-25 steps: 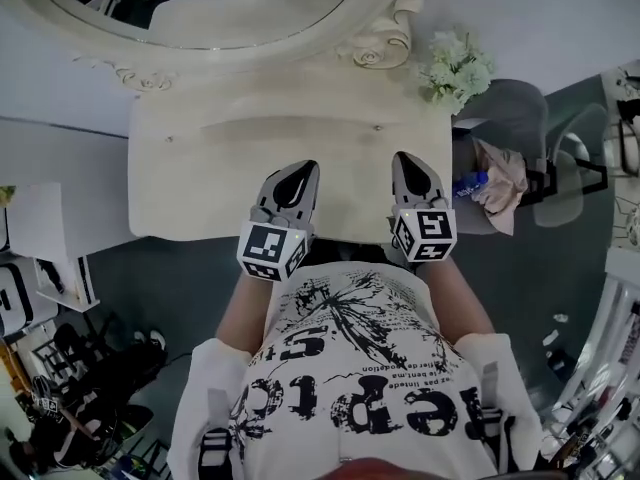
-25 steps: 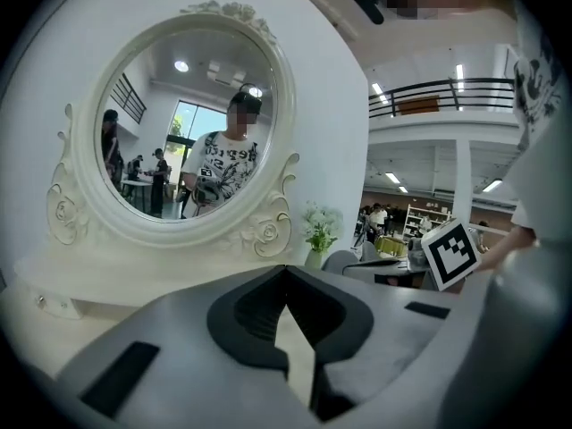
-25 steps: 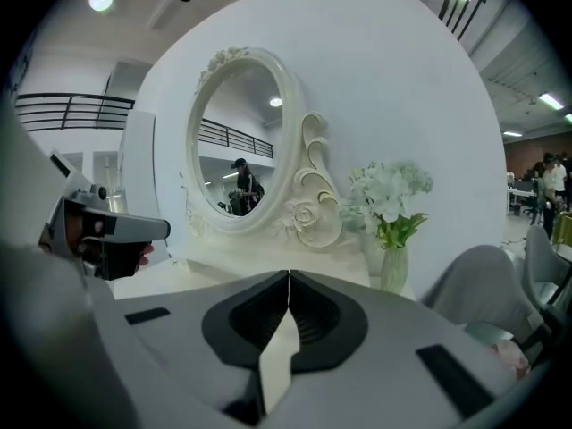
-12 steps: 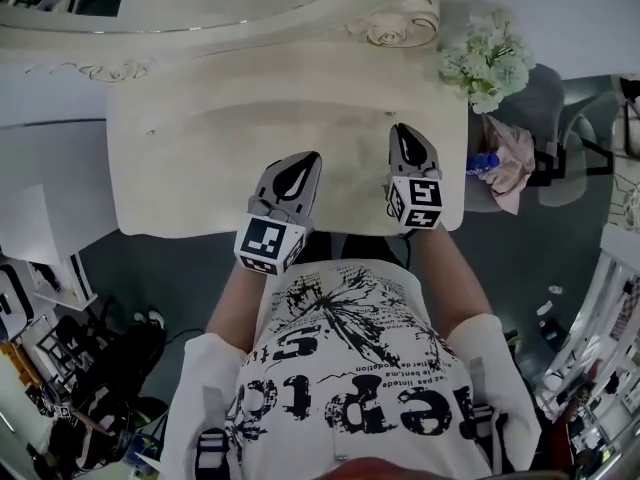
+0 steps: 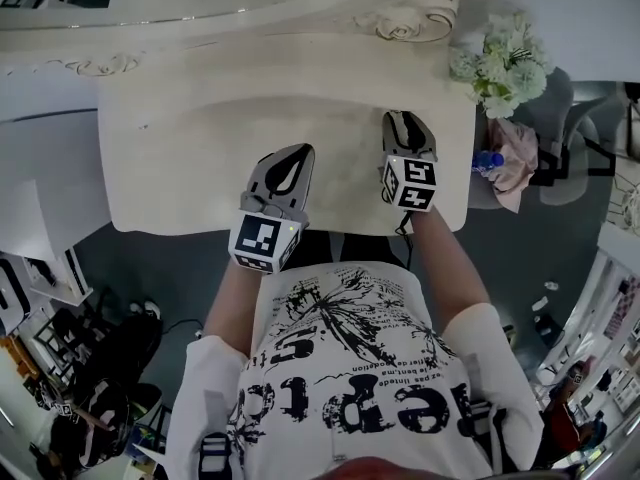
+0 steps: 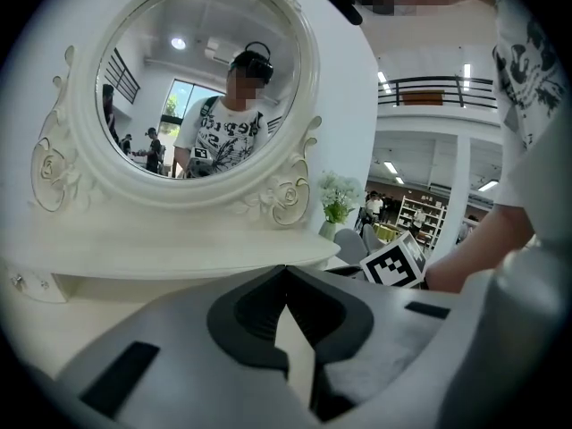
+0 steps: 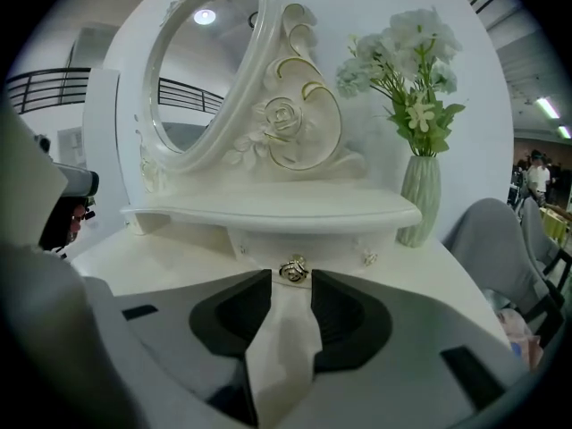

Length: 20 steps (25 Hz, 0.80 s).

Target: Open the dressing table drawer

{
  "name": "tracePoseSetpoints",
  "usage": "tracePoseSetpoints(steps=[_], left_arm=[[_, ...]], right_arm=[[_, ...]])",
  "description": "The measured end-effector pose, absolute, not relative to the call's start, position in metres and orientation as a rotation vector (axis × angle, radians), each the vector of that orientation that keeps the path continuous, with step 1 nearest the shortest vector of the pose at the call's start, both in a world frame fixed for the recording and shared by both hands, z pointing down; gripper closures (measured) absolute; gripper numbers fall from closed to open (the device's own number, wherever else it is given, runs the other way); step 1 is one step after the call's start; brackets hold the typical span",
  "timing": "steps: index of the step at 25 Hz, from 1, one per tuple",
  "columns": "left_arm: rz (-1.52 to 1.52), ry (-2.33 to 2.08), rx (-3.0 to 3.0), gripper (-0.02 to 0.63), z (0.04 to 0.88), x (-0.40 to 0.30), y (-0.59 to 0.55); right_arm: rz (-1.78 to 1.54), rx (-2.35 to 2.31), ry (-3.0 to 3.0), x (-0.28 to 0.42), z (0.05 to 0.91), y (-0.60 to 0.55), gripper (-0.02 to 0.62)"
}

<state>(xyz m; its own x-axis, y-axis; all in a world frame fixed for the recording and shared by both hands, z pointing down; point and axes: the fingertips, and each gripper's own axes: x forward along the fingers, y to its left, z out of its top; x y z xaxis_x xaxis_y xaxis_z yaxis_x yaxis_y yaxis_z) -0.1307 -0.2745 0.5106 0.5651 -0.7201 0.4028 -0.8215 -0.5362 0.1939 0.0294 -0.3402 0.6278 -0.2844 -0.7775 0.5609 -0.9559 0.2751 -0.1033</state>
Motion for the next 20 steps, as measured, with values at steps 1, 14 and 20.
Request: tracePoseSetpoints(steps=[1,14,20], left_arm=[[0.389,-1.258,2.435,0.592,0.511,-0.131,-0.274],[0.429,-1.252,2.409,0.592,0.521,-0.138,-0.269],[0.428,-1.254,2.411,0.592,0.518,-0.138,-0.264]], right_arm=[[0.615,1.568,-2.142,0.029,0.630,-0.340,0.462],[0.672,1.622,-2.079,0.031,0.635,-0.348,0.491],[0.659,1.638,-2.060,0.032,0.634,-0.343,0.491]])
